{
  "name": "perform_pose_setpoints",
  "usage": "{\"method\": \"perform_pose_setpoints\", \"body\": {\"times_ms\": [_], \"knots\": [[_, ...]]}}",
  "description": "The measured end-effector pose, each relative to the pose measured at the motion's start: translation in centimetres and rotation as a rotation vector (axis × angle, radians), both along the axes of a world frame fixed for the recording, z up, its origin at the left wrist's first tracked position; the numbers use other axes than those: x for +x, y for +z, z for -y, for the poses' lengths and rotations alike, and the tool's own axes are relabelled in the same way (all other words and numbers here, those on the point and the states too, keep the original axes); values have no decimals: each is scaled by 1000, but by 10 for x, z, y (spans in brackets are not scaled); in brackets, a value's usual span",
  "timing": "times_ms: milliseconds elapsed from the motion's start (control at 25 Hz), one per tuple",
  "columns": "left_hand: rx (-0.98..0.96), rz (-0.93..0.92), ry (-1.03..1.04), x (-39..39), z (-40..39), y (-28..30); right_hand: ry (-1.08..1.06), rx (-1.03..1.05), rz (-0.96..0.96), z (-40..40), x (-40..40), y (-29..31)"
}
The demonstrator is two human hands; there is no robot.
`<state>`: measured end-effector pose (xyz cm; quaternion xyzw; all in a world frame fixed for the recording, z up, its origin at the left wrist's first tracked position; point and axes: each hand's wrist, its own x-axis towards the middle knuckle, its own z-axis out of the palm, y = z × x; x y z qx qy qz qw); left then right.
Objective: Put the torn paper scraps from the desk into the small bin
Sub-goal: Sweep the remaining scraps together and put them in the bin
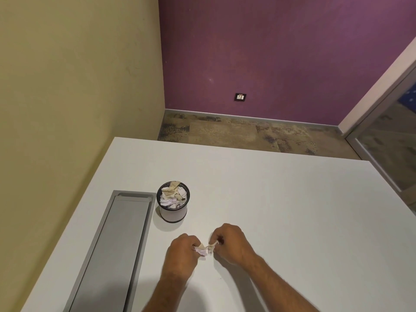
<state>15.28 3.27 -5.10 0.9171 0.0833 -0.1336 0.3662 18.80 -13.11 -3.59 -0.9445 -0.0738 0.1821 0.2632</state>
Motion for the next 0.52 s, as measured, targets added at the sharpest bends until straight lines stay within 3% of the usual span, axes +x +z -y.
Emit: {"method": "perform_pose_setpoints", "body": {"times_ms": [160, 320, 440, 520], "knots": [[-61, -27, 91, -5, -6, 2, -126, 124, -25, 11, 4, 16], [-107, -39, 86, -13, -12, 4, -358, 475, -84, 11, 24, 59], [-141, -30, 114, -19, -15, 8, -332, 643, -72, -12, 46, 95], [-162, -25, 122, -21, -16, 13, -249, 648, -46, -35, 60, 112]]}}
